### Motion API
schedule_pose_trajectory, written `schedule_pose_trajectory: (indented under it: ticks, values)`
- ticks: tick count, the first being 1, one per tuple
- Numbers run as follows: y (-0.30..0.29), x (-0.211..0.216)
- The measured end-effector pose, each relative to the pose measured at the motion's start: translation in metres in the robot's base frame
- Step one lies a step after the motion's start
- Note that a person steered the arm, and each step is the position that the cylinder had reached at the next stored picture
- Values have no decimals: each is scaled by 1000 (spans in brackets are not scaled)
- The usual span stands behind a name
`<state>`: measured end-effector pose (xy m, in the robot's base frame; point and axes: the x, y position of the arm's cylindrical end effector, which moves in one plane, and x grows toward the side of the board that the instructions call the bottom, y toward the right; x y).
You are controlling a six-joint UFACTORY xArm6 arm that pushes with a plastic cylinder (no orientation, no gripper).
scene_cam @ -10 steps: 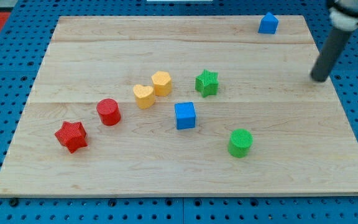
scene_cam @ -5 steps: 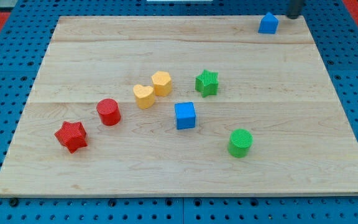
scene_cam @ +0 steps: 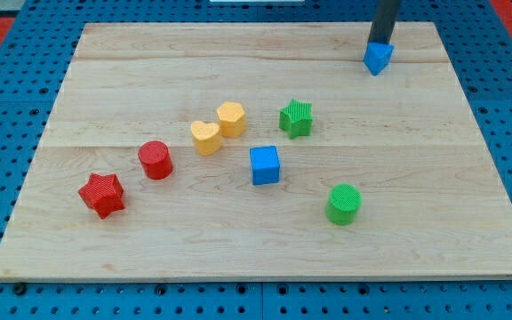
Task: Push the blue triangle above the green circle
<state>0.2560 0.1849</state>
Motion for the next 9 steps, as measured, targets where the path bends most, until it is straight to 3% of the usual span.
schedule_pose_trajectory:
  ticks: [5, 9]
  values:
    - [0, 129]
    - [4, 197]
